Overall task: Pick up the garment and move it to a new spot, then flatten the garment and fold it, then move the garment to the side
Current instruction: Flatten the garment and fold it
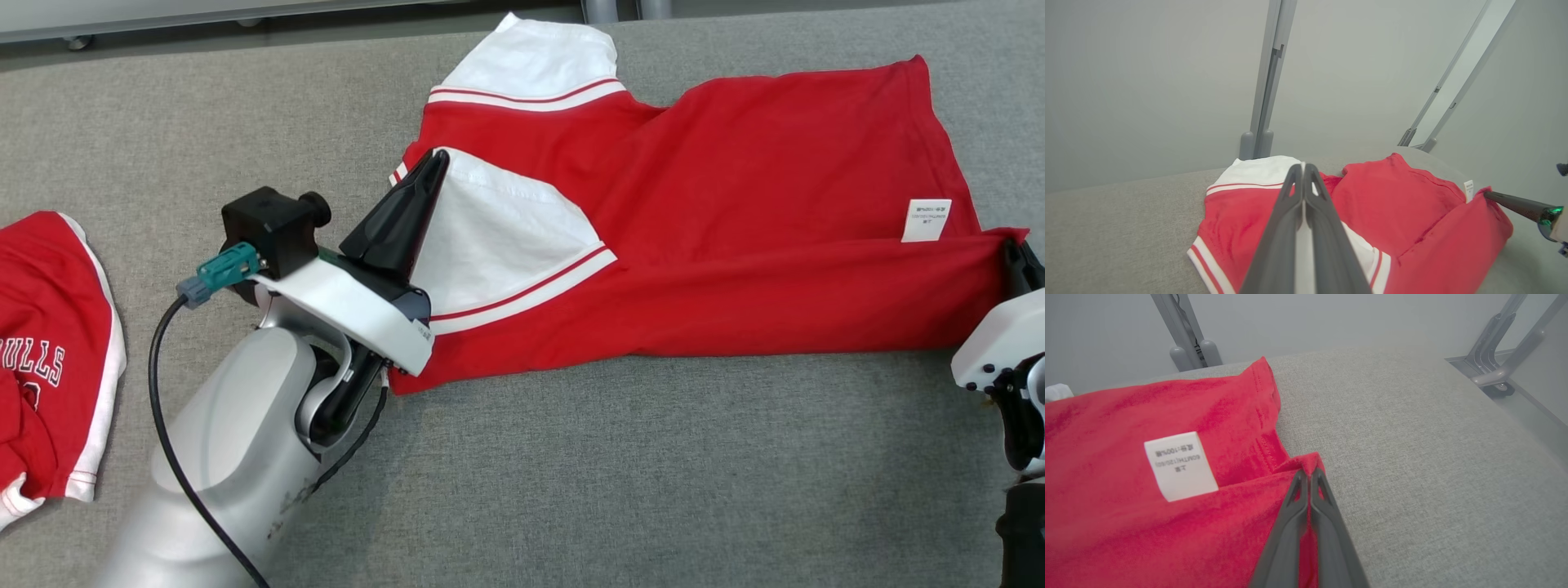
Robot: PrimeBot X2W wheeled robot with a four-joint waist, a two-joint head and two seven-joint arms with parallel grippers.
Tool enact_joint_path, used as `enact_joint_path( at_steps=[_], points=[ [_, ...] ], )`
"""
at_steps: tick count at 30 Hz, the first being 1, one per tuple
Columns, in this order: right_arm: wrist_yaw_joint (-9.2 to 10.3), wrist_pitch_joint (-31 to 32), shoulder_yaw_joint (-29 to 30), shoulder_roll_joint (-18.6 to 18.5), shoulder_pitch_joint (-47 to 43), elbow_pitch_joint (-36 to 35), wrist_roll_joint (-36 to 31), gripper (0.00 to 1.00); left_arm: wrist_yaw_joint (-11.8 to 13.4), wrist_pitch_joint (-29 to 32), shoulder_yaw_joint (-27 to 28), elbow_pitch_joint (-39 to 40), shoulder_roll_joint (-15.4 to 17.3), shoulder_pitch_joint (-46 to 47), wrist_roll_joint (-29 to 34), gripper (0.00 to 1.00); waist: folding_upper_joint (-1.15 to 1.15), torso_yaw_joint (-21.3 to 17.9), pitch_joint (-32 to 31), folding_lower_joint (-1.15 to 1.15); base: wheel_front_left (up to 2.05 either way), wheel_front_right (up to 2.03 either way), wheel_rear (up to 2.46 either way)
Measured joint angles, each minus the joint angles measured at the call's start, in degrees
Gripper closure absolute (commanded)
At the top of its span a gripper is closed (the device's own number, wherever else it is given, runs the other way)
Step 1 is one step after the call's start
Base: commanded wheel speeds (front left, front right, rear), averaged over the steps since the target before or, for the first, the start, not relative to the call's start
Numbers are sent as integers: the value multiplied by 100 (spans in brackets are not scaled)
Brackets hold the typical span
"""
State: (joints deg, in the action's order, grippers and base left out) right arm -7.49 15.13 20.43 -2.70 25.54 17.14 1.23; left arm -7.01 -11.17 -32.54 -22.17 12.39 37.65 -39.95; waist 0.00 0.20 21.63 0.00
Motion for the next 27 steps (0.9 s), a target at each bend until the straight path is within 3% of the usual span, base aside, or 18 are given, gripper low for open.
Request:
enact_joint_path(
  at_steps=[8, 9, 10, 17, 22, 27],
  points=[
    [0, -71, 80, 5, 44, 235, 10, 100, -22, -69, -190, -450, -20, 337, 55, 100, 0, -26, 17, 0, 0, 0, 0],
    [0, -123, 79, 1, 68, 270, 37, 59, 4, -71, -207, -539, -11, 377, 99, 98, 0, -28, 2, 0, 0, 0, 0],
    [0, -123, 79, 1, 68, 270, 37, 0, 4, -71, -207, -539, -11, 377, 99, 0, 0, -28, 2, 0, 0, 0, 0],
    [0, -56, 19, -5, 88, 439, 537, 0, 387, -156, -383, -962, 88, 417, 533, 0, 0, -9, -247, 0, 0, 0, 0],
    [0, 296, -83, 5, -347, 5, 849, 0, 769, 330, -643, -833, 365, -328, 679, 0, 0, -9, -541, 0, 0, 0, 0],
    [0, 563, 9, -5, -736, -545, 842, 0, 1084, 1001, -723, -405, 498, -1141, 442, 0, 0, -66, -712, 0, 0, 0, 0]
  ],
)
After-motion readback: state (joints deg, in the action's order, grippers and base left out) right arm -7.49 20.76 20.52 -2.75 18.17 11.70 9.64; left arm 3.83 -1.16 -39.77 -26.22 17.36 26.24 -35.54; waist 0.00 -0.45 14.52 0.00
